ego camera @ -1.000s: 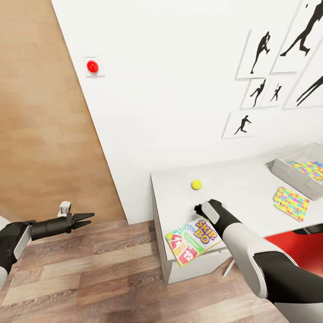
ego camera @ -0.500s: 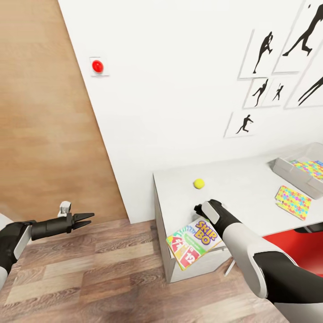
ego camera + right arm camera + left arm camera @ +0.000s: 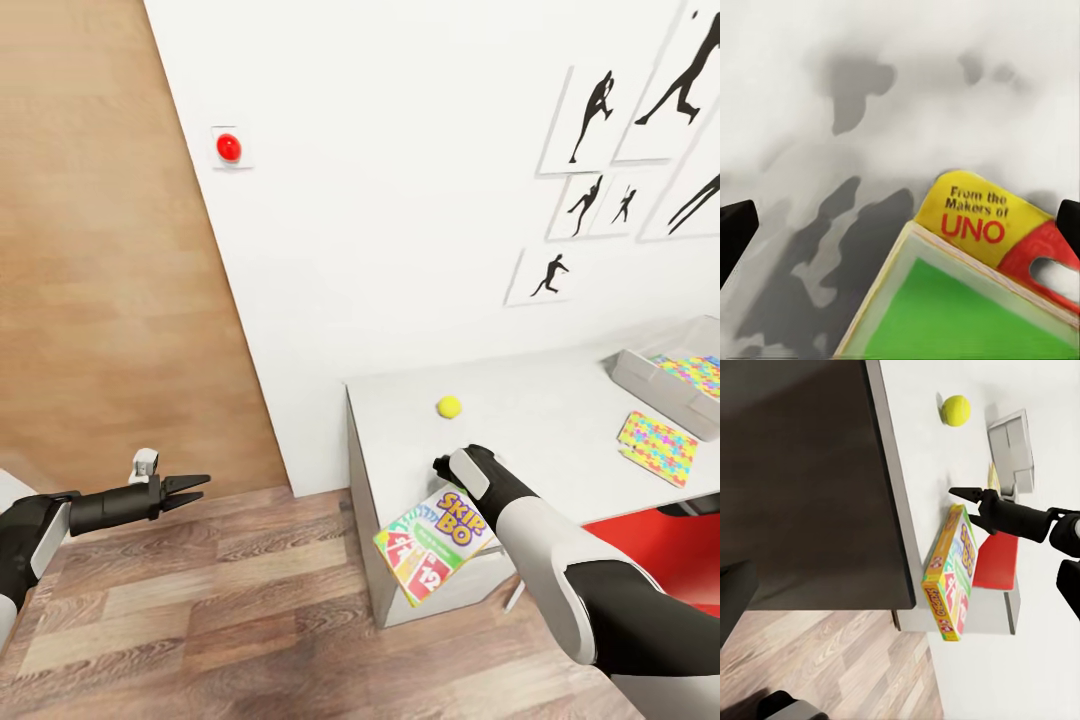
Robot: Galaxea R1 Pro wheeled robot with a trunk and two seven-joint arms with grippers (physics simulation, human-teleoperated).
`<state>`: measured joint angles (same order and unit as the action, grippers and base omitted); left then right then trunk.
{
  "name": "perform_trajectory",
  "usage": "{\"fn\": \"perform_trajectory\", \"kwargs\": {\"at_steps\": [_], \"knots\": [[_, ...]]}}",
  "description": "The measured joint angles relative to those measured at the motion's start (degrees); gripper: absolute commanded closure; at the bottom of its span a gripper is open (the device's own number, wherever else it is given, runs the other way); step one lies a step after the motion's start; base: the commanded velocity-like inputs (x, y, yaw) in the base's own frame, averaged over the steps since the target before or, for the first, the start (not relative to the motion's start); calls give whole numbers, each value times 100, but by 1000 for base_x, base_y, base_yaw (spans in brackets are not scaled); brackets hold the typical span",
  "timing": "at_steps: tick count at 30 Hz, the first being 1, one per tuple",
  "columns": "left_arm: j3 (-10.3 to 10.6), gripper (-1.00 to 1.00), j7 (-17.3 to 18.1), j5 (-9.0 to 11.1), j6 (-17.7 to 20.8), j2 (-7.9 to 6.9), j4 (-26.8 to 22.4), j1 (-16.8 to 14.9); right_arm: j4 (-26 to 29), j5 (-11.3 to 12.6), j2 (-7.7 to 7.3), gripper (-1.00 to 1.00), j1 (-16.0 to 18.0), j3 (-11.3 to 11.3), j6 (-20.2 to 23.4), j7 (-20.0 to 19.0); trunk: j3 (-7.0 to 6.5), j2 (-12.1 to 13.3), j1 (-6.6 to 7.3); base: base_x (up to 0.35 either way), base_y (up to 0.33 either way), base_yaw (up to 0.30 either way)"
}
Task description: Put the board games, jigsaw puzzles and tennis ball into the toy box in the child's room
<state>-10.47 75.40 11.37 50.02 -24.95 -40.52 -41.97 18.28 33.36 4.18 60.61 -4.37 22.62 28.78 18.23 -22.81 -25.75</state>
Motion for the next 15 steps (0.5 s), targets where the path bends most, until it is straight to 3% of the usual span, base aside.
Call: {"fn": "perform_trajectory", "kwargs": {"at_steps": [15], "knots": [[0, -100, -1, 1, 0, 7, 0, 0, 0, -6, -2, -100, 0, 5, 0, 1, 0, 0, 0, 0, 11, 0]]}}
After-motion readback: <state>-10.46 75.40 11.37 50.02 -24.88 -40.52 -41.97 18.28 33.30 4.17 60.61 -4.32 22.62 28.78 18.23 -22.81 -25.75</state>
